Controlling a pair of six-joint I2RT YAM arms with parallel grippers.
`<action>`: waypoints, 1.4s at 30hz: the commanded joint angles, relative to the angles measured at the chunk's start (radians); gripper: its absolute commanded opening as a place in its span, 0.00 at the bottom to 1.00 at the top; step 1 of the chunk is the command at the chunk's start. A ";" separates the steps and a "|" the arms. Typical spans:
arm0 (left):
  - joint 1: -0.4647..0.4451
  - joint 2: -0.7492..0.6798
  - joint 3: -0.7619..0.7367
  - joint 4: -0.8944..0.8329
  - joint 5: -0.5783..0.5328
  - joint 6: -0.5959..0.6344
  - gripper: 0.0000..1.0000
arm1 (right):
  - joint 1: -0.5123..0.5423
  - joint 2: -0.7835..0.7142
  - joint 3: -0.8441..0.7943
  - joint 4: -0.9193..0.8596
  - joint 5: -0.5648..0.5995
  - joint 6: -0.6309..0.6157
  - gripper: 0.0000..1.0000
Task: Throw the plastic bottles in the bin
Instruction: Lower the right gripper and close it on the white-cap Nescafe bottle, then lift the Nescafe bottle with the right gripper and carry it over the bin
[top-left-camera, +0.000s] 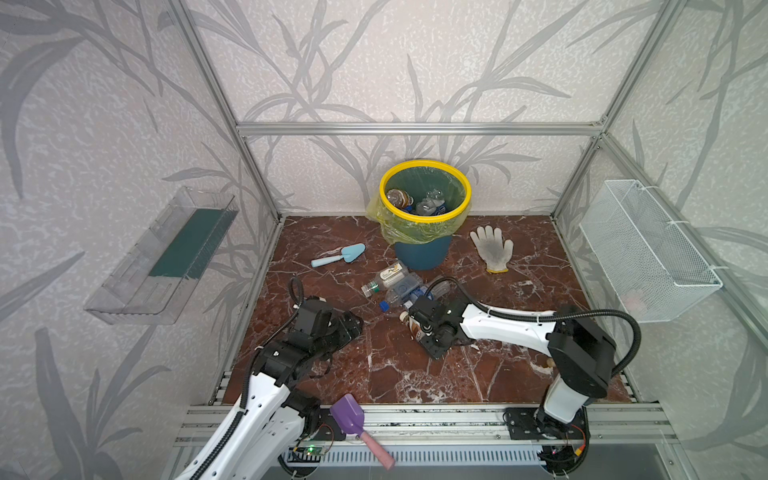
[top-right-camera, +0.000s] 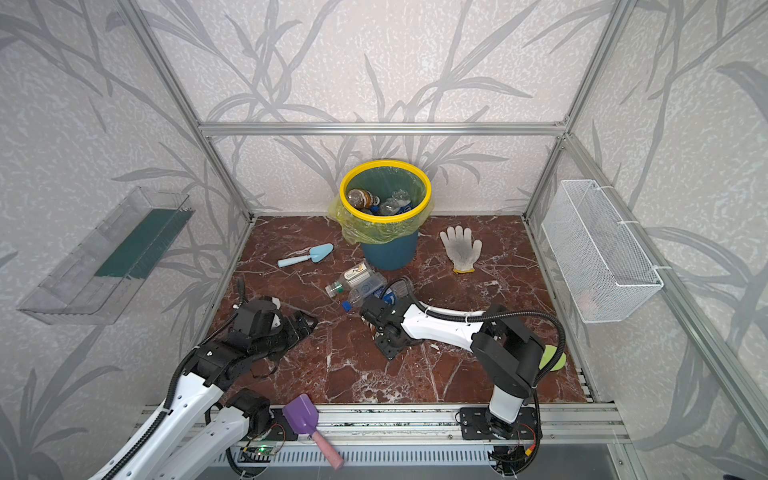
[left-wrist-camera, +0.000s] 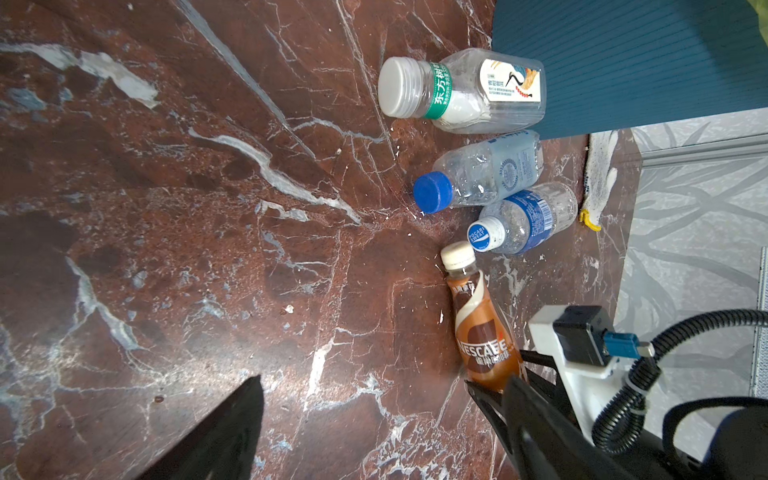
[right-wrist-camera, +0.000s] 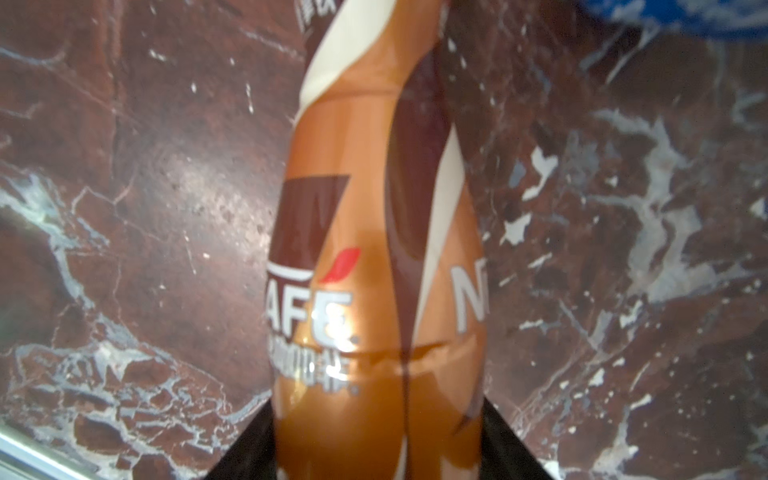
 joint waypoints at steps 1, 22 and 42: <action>0.006 0.004 0.014 -0.001 -0.014 0.009 0.90 | 0.005 -0.086 -0.065 -0.001 -0.026 0.076 0.57; 0.008 0.043 0.011 0.036 -0.003 0.011 0.90 | -0.004 -0.400 -0.286 0.019 0.051 0.176 0.87; 0.009 0.004 0.013 -0.004 -0.023 0.012 0.90 | -0.090 -0.233 -0.208 -0.024 0.011 0.114 0.53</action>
